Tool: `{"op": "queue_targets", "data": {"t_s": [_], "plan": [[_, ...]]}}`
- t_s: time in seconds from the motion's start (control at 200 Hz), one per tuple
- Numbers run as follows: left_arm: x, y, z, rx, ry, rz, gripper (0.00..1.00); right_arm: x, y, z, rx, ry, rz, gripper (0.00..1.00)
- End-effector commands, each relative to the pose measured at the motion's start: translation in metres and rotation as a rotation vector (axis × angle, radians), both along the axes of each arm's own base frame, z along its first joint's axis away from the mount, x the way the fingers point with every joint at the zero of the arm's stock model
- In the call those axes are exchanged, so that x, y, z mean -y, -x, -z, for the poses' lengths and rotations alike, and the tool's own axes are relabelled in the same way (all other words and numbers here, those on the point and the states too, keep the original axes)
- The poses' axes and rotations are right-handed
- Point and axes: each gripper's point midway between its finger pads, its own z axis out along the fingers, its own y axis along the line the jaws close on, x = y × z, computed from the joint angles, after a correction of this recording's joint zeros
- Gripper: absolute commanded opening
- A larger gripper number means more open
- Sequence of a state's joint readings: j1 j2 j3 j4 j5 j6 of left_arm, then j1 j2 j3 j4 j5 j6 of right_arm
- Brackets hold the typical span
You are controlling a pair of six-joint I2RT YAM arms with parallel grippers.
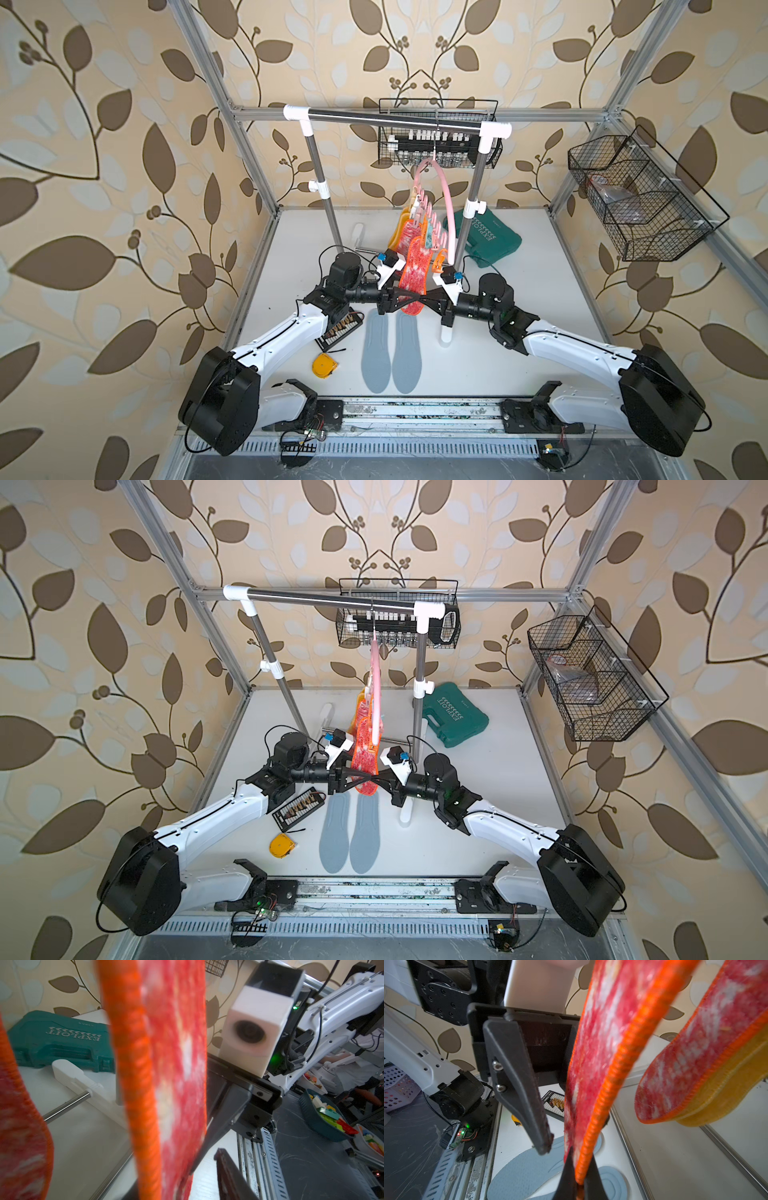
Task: Take the shoe insoles off the hanger
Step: Remove the insole from the hanger.
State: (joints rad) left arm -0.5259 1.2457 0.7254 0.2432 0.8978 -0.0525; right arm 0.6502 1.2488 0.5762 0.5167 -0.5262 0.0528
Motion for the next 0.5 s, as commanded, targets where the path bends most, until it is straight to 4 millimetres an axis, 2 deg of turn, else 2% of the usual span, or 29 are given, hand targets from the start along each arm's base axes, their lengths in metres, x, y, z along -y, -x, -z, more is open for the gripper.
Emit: {"op": "queue_targets", "data": {"t_s": [0.0, 0.13, 0.25, 0.385, 0.495], "plan": [[0.005, 0.005, -0.011, 0.017, 0.016, 0.047, 0.33, 0.0, 0.004, 0.007, -0.051, -0.016, -0.027, 0.0], [0.006, 0.006, -0.009, 0.02, 0.013, 0.054, 0.22, 0.001, 0.004, 0.007, -0.07, -0.029, -0.035, 0.0], [0.005, 0.009, -0.008, 0.012, -0.002, 0.07, 0.07, 0.004, 0.0, 0.008, -0.101, -0.033, -0.018, 0.0], [0.005, 0.006, -0.002, 0.007, -0.018, 0.053, 0.05, 0.008, -0.005, 0.003, -0.121, -0.056, 0.0, 0.13], [0.006, 0.003, 0.002, -0.006, -0.035, 0.047, 0.01, 0.014, -0.01, -0.012, -0.132, -0.112, -0.007, 0.25]]}}
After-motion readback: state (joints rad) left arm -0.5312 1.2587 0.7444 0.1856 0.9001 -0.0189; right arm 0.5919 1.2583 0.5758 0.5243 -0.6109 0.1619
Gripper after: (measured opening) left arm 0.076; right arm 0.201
